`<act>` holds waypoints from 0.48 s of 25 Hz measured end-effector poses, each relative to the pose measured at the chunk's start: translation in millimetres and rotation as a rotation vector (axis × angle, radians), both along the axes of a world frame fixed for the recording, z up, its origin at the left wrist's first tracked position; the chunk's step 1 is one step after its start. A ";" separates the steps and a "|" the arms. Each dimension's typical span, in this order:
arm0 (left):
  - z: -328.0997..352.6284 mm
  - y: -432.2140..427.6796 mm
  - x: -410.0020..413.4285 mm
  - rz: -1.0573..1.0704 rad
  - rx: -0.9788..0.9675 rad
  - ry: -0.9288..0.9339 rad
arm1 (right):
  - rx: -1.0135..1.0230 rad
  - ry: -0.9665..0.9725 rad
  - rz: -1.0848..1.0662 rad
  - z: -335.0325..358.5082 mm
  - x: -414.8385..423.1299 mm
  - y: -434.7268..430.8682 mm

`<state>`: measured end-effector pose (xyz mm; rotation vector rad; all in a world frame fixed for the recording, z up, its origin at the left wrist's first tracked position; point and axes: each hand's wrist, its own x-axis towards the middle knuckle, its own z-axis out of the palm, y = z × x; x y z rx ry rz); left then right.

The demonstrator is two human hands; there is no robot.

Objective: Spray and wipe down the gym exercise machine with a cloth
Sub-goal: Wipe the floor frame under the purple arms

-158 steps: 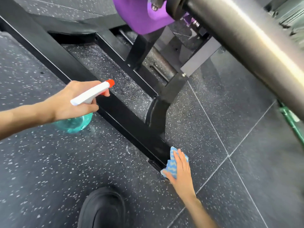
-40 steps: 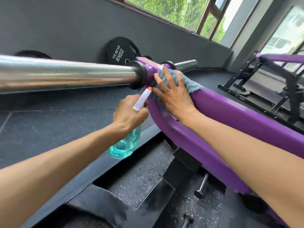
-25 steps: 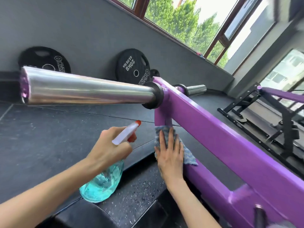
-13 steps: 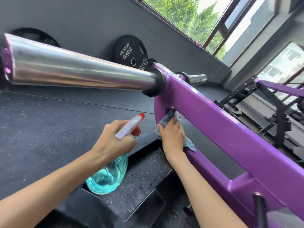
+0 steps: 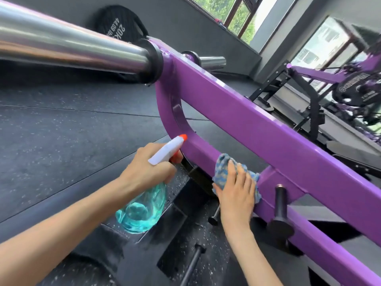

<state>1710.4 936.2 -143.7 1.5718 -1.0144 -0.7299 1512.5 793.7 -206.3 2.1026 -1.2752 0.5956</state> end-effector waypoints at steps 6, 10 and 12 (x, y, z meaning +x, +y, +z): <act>8.1 -7.9 -30.4 -0.080 -0.060 0.026 | 0.191 0.050 0.128 15.1 114.3 -5.7; 5.3 -12.0 -44.9 -0.141 -0.041 -0.028 | 0.069 -0.040 0.182 5.8 40.7 1.5; 2.8 -14.0 -55.4 -0.186 -0.024 -0.038 | -0.007 0.077 0.225 1.9 -13.3 4.0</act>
